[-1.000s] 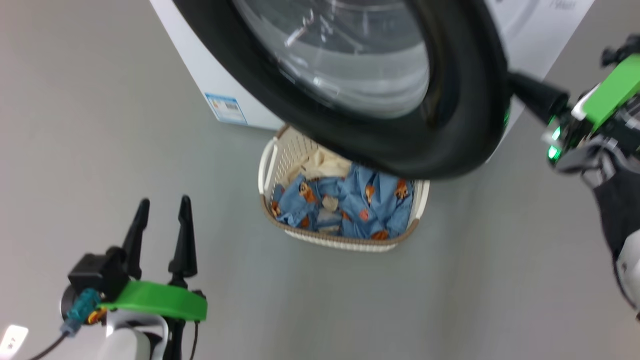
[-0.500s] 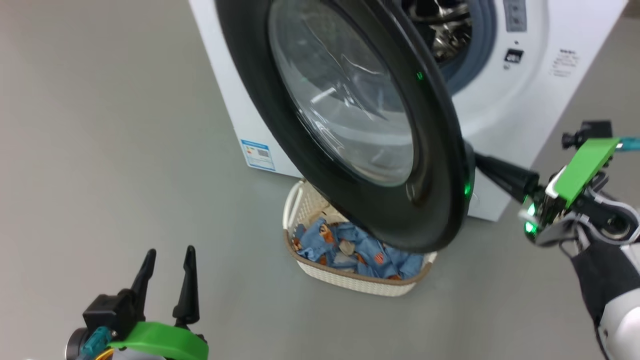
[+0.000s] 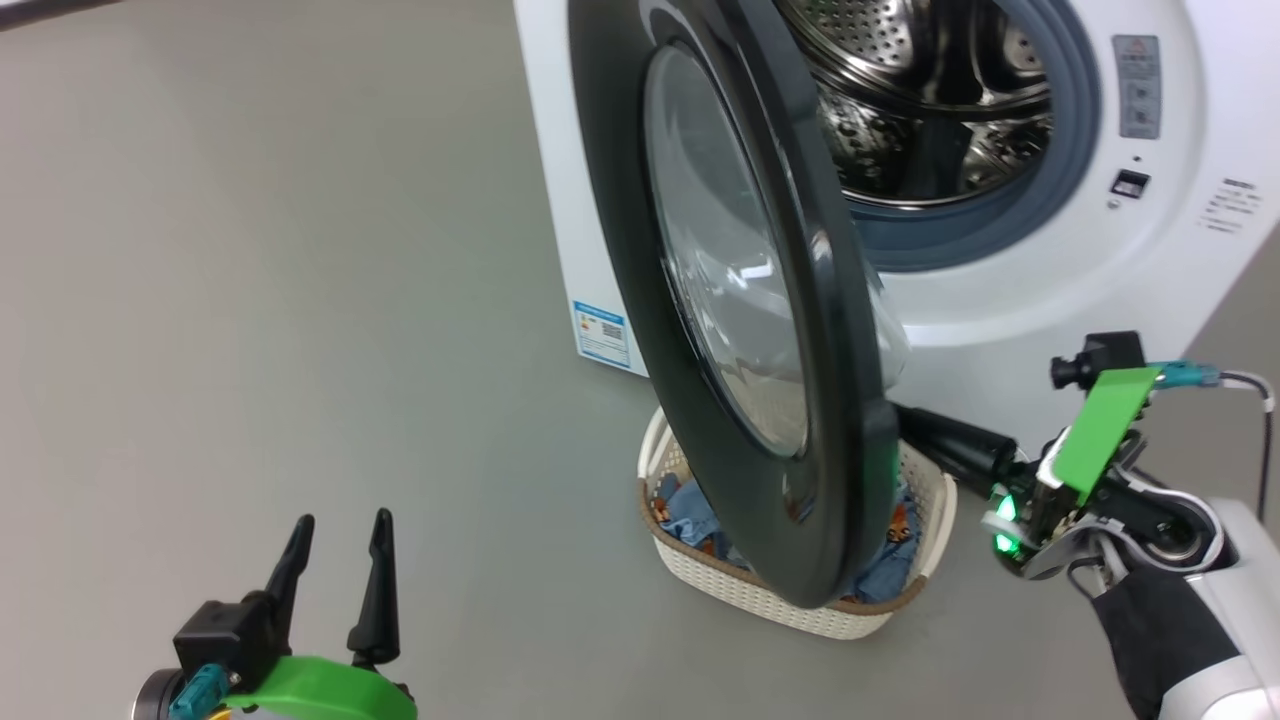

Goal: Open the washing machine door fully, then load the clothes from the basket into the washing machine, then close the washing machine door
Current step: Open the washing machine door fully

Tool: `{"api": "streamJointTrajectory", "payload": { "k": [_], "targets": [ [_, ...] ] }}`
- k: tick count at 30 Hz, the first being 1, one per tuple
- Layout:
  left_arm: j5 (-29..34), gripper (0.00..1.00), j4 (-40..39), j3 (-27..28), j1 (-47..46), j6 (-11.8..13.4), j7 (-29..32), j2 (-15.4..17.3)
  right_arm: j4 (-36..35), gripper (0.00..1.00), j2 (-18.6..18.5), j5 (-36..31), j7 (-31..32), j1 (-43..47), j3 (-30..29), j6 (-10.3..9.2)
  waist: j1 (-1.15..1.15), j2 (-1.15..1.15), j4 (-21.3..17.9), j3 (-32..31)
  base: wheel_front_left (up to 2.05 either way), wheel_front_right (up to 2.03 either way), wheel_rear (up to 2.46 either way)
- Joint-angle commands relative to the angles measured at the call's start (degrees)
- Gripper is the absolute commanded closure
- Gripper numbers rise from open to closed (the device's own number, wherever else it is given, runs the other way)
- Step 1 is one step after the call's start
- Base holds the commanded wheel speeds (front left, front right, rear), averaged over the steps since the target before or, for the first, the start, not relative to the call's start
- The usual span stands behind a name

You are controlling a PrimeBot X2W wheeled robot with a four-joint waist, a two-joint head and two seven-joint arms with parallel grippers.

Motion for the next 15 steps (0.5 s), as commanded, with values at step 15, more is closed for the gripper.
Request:
{"api": "streamJointTrajectory", "payload": {
  "k": [15],
  "targets": [
    [0.75,0.00,-0.92,2.49,-0.47,-0.31,-0.37,1.03,-3.20,1.00,3.01,-0.33,1.39,1.48,1.39,0.10,0.00,0.00,1.77,-0.75,0.00,0.00,0.00]
  ]
}}
